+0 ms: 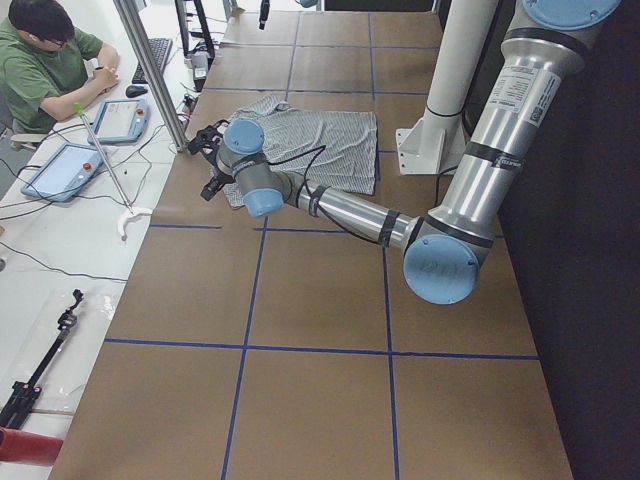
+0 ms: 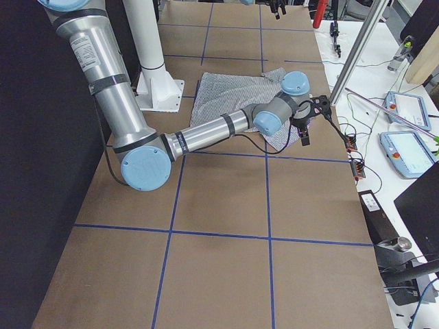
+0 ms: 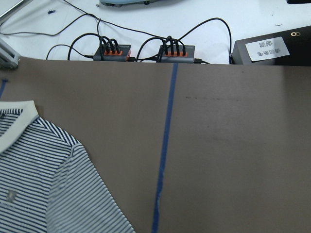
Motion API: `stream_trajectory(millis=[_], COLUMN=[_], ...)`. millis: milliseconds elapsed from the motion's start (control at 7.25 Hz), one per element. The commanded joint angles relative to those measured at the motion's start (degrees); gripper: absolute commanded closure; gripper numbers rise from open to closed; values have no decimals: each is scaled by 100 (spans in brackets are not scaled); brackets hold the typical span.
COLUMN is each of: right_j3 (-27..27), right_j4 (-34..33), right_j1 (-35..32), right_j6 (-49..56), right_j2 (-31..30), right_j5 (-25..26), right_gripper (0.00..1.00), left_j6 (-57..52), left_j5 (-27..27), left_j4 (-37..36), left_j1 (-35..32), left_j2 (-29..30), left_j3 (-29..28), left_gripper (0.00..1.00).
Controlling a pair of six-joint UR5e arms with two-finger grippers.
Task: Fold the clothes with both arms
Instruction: 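Move both grippers in toward the shirt's sleeves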
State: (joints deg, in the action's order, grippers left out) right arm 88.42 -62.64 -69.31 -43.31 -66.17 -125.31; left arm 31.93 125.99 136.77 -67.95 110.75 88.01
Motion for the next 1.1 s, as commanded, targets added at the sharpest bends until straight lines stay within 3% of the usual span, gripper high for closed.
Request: stream_trajectory(millis=[0,138,276,414,552,966], right_j3=[-410,-587,-928,-1167,-1204,-1230], right_j4=[226,713,935,964,929,946], right_j1=[837,1171,1426,1664,1806,2026], right_j6=[-1361,-1991,-2058,-2041,-1989,-1479], right_j2=[585,622,745,763,694,386], right_j5=[1057,1792,1930,2210,2404,2484], right_gripper=[0,0,0,10,19,31], left_j6=[855,894,894,912,938,938], left_j5=[-670,-829,-987,-998,-998,-998], left_j4=[-10,34,43,52,52,52], left_j1=[535,728,843,905,932,959], left_j2=[331,489,500,509,509,509], left_j3=[-160,-335,-337,-328,-328,-328], left_gripper=[0,0,0,0,0,0])
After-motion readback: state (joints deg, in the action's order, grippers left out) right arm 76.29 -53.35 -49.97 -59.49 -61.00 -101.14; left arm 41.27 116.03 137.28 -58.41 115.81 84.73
